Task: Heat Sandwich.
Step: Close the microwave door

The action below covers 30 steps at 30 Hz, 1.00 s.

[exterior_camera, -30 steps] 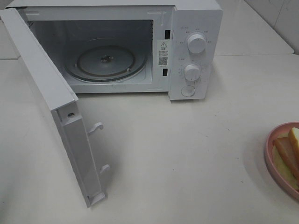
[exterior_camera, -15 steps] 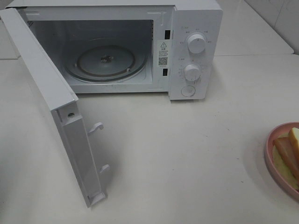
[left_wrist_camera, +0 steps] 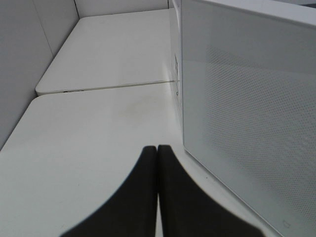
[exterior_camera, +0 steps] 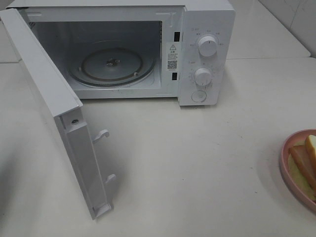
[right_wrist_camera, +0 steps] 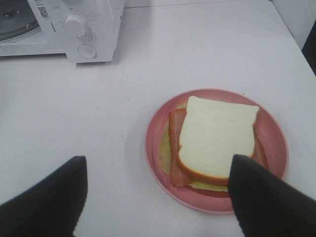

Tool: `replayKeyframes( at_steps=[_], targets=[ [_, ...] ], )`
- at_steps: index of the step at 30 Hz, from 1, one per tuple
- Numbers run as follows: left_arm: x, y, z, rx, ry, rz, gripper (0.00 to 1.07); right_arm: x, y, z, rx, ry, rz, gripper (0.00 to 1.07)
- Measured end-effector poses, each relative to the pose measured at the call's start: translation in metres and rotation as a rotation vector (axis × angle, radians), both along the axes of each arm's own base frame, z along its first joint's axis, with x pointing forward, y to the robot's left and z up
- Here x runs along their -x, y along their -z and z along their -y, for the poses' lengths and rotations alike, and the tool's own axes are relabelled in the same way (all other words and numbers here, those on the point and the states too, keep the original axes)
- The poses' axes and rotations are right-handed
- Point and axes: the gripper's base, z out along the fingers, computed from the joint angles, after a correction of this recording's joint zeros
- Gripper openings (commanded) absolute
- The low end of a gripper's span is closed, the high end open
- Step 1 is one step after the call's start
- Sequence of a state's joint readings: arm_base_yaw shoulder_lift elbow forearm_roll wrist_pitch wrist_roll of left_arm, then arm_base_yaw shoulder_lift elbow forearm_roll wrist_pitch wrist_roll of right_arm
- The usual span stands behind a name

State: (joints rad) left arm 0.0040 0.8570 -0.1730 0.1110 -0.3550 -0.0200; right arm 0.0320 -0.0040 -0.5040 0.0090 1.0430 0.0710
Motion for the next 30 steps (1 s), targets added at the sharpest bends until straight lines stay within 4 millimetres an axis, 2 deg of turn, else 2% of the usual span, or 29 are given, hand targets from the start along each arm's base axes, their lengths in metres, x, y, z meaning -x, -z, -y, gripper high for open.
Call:
replayKeyframes(
  at_steps=[13,18,26,30],
  targets=[
    [-0.027,0.026,0.007,0.022,0.044,-0.066,0.00,0.000,0.000,0.000,0.000,0.000,0.000,0.76],
    [-0.037,0.031,0.031,0.002,0.189,-0.045,0.00,0.000,0.000,0.000,0.000,0.000,0.000,0.76],
    [-0.044,0.046,0.055,0.019,0.304,-0.038,0.00,0.000,0.000,0.000,0.000,0.000,0.000,0.76],
    [-0.047,0.056,0.075,0.040,0.374,-0.044,0.00,0.000,0.000,0.000,0.000,0.000,0.000,0.76]
  ],
)
